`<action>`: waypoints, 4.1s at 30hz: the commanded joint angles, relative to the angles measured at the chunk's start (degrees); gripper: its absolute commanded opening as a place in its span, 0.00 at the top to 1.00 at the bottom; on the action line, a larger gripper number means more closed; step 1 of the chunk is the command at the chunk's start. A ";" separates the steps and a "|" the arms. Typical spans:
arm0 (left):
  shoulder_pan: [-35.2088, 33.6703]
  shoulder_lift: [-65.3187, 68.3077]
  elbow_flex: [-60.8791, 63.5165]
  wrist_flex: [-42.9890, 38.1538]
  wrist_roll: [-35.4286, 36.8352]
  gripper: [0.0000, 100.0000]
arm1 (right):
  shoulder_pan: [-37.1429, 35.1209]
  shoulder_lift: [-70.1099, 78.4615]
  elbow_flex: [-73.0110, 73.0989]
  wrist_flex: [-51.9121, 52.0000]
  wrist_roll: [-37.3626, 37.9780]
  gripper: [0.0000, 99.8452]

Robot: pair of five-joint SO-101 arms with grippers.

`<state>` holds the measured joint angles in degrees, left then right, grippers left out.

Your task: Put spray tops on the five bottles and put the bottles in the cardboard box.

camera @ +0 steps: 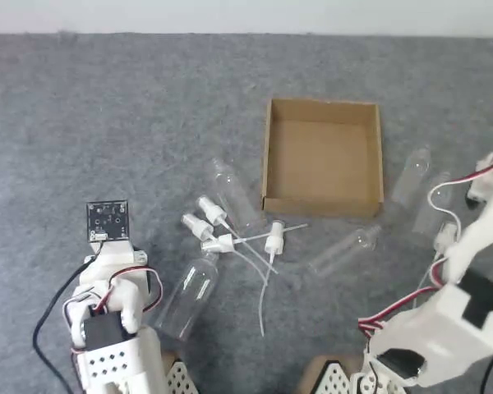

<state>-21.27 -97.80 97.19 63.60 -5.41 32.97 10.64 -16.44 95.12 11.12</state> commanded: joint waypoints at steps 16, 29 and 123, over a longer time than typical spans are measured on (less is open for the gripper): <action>0.18 -0.97 -0.31 0.26 0.35 0.97 | -2.15 7.16 21.80 -25.98 -0.09 0.80; 0.18 -0.97 -0.31 0.26 0.35 0.97 | -3.21 7.16 30.77 -35.38 -0.09 0.99; 0.18 -0.97 -0.31 0.26 0.35 0.97 | -16.13 -31.34 20.40 -12.53 -0.09 0.83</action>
<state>-21.27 -97.80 97.19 63.60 -5.41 10.29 -23.12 -0.35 90.20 11.21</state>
